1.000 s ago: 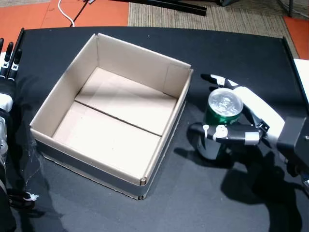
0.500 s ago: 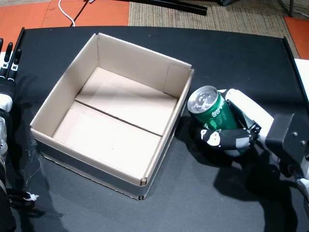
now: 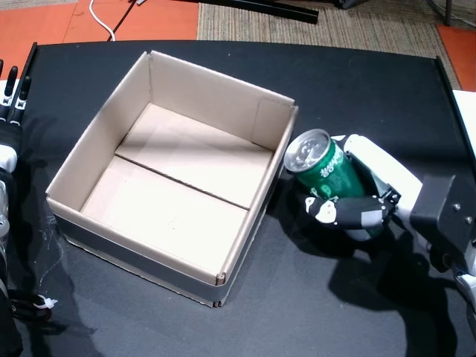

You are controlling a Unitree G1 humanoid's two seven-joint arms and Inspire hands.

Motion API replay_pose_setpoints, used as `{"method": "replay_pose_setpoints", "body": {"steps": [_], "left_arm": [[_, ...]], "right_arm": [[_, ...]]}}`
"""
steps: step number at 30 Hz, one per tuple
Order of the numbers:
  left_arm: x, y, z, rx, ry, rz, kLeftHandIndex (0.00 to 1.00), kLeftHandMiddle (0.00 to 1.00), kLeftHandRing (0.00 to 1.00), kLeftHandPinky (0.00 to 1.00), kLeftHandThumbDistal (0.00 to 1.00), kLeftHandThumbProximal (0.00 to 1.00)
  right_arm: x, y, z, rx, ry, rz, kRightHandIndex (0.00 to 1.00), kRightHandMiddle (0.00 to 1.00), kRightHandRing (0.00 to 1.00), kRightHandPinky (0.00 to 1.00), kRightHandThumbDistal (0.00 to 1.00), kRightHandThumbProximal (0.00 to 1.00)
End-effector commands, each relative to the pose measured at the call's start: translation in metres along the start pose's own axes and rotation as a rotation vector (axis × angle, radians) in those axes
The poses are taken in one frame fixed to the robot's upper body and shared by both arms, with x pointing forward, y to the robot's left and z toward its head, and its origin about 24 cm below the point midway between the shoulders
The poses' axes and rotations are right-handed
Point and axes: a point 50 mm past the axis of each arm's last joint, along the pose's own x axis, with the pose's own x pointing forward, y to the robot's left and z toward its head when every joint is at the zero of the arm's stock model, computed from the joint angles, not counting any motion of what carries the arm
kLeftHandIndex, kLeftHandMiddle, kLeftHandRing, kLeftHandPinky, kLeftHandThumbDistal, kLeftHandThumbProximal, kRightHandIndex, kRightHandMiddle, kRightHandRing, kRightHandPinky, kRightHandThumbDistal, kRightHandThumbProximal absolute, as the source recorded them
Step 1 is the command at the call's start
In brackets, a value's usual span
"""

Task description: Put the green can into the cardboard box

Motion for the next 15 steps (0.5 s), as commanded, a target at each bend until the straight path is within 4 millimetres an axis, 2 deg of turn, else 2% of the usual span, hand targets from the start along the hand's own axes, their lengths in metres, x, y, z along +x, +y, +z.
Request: {"method": "replay_pose_setpoints", "body": {"steps": [1,3,7,9,10,12,15], "left_arm": [[0.000,0.001,0.003,0.011,-0.002,0.004,0.46,0.50,0.59,0.82,0.00,1.00],[0.000,0.001,0.002,0.016,-0.001,-0.005,0.47,0.50,0.60,0.85,0.00,1.00],[-0.001,0.001,0.000,0.015,0.003,-0.017,0.46,0.50,0.61,0.85,0.00,1.00],[-0.001,0.001,-0.002,0.018,0.005,-0.017,0.45,0.51,0.62,0.85,0.00,1.00],[-0.001,0.001,-0.002,0.019,0.005,-0.016,0.45,0.50,0.61,0.84,0.00,1.00],[-0.001,0.001,-0.003,0.017,0.005,-0.006,0.43,0.49,0.60,0.83,0.00,0.99],[0.000,0.000,-0.004,0.011,0.005,0.004,0.38,0.46,0.57,0.81,0.00,0.97]], "right_arm": [[-0.007,-0.025,0.013,-0.046,-0.114,-0.129,0.15,0.15,0.26,0.43,0.01,0.00],[-0.011,-0.042,0.026,-0.096,-0.212,-0.233,0.11,0.12,0.23,0.41,0.00,0.00],[-0.019,-0.072,0.054,-0.175,-0.403,-0.427,0.04,0.06,0.17,0.37,0.02,0.00],[-0.023,-0.081,0.067,-0.195,-0.500,-0.495,0.01,0.03,0.15,0.36,0.04,0.00],[-0.025,-0.086,0.074,-0.207,-0.547,-0.526,0.00,0.01,0.14,0.35,0.02,0.00],[-0.027,-0.092,0.086,-0.238,-0.622,-0.574,0.00,0.00,0.12,0.32,0.00,0.00],[-0.029,-0.101,0.103,-0.277,-0.728,-0.635,0.00,0.00,0.06,0.28,0.04,0.00]]}}
